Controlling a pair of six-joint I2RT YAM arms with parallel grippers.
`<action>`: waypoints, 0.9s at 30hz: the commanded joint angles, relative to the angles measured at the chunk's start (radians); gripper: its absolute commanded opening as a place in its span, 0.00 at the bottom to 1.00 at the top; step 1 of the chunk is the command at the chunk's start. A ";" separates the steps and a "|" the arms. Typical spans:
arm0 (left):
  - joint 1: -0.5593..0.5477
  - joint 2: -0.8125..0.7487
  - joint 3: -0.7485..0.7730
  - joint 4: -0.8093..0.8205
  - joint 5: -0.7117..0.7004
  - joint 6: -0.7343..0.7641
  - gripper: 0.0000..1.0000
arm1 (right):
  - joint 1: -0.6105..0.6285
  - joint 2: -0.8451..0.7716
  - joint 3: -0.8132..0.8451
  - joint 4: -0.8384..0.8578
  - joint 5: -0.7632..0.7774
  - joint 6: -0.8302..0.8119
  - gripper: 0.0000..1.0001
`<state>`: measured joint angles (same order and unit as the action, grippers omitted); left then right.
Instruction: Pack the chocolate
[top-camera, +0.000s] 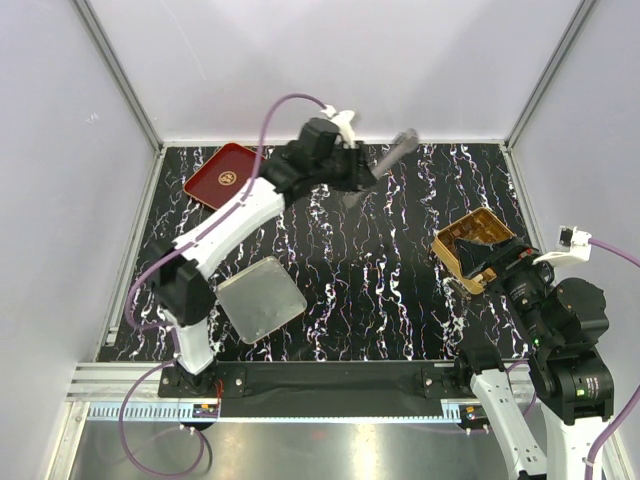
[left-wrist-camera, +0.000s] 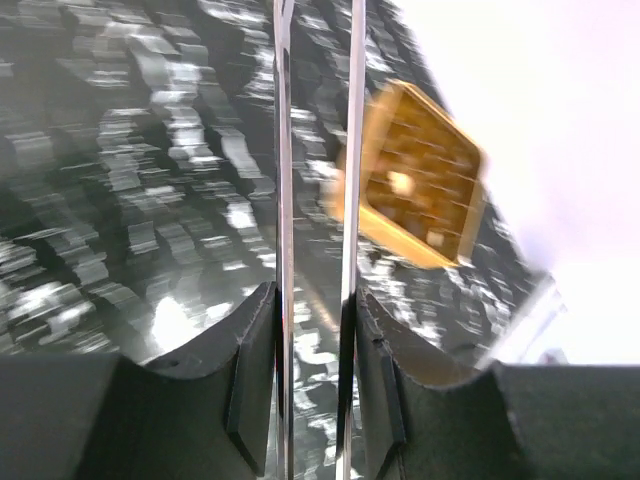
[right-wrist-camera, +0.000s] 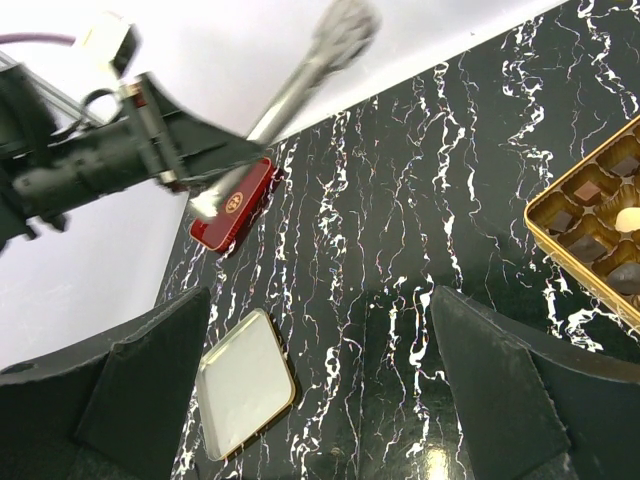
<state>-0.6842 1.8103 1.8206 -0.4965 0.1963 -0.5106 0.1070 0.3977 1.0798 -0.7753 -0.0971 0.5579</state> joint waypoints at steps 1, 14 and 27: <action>-0.066 0.095 0.110 0.119 0.118 -0.045 0.30 | 0.008 0.012 0.025 0.030 -0.006 0.004 1.00; -0.239 0.323 0.241 0.211 0.175 -0.088 0.30 | 0.005 0.024 0.016 0.044 -0.010 -0.001 1.00; -0.291 0.402 0.240 0.230 0.170 -0.083 0.30 | 0.007 0.015 0.006 0.041 -0.007 0.000 1.00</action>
<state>-0.9623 2.2047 2.0193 -0.3424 0.3477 -0.5880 0.1070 0.4129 1.0790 -0.7738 -0.0986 0.5579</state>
